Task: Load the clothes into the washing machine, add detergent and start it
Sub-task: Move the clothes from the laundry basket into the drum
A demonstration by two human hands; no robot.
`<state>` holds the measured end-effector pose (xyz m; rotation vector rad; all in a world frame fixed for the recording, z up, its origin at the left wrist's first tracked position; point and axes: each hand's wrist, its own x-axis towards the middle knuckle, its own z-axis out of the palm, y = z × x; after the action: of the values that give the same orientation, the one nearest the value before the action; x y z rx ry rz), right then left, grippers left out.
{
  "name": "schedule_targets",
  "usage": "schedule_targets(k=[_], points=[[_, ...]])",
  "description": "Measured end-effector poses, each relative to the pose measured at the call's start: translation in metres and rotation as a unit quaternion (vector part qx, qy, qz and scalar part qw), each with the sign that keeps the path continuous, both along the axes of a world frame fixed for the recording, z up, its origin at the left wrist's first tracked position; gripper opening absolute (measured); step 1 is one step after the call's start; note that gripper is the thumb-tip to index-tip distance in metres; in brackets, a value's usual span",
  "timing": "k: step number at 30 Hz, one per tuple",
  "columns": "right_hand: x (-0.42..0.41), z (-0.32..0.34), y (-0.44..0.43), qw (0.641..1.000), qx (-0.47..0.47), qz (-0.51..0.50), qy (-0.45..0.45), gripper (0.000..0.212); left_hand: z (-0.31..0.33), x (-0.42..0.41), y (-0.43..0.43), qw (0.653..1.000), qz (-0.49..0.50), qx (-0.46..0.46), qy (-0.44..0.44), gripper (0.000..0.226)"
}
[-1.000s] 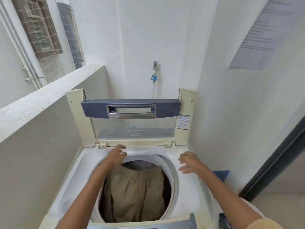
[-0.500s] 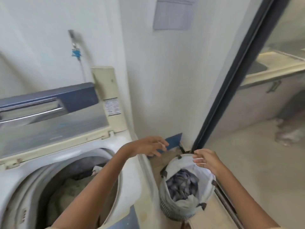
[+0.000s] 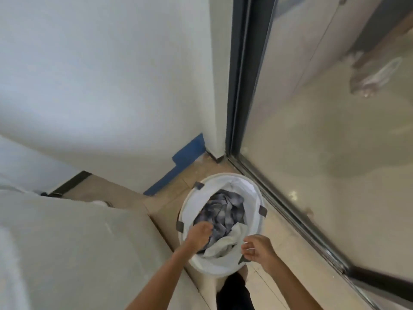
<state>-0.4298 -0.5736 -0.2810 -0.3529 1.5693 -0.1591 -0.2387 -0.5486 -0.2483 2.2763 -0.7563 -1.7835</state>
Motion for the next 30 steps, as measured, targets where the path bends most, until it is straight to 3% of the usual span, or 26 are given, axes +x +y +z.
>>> schedule_targets(k=[4, 7, 9, 12, 14, 16, 18, 20, 21, 24, 26, 30], points=[[0.018, -0.095, -0.011, 0.999, 0.043, 0.006, -0.017, 0.012, -0.103, -0.014, 0.009, 0.997, -0.053, 0.052, -0.018, 0.034], [0.043, -0.174, -0.030, 0.996, 0.012, 0.093, 0.006, 0.010, -0.172, -0.015, 0.000, 0.993, -0.096, 0.063, -0.023, 0.026], [0.057, -0.233, -0.042, 0.975, -0.043, 0.210, 0.060, 0.011, -0.212, -0.012, -0.003, 0.992, -0.104, 0.064, -0.038, 0.020], [0.070, -0.313, -0.053, 0.853, -0.181, 0.461, 0.166, 0.025, -0.258, -0.007, -0.006, 0.991, -0.112, 0.040, -0.057, 0.024], [0.080, -0.355, -0.056, 0.781, -0.250, 0.535, 0.204, 0.053, -0.286, -0.005, -0.004, 0.992, -0.100, 0.060, -0.049, 0.021], [0.092, -0.388, -0.055, 0.741, -0.228, 0.600, 0.194, 0.070, -0.312, -0.005, 0.005, 0.991, -0.098, 0.065, -0.057, 0.026], [0.095, -0.409, -0.044, 0.695, -0.185, 0.672, 0.177, 0.066, -0.326, -0.005, 0.015, 0.995, -0.047, 0.082, -0.040, 0.026], [0.088, -0.409, -0.038, 0.675, -0.173, 0.689, 0.197, 0.046, -0.326, -0.005, 0.024, 0.996, -0.029, 0.074, -0.030, 0.026], [0.085, -0.402, -0.037, 0.691, -0.166, 0.677, 0.190, 0.039, -0.322, -0.005, 0.029, 0.997, -0.024, 0.069, -0.027, 0.026], [0.075, -0.363, -0.041, 0.796, -0.112, 0.585, 0.108, 0.013, -0.295, -0.005, 0.039, 0.997, -0.043, -0.007, -0.060, 0.026], [0.073, -0.327, -0.045, 0.842, -0.119, 0.519, 0.088, 0.022, -0.268, -0.001, 0.044, 0.988, -0.088, -0.072, -0.110, 0.029], [0.073, -0.232, -0.048, 0.902, -0.207, 0.380, 0.012, 0.043, -0.213, 0.008, 0.042, 0.980, -0.023, -0.181, -0.080, 0.078]])
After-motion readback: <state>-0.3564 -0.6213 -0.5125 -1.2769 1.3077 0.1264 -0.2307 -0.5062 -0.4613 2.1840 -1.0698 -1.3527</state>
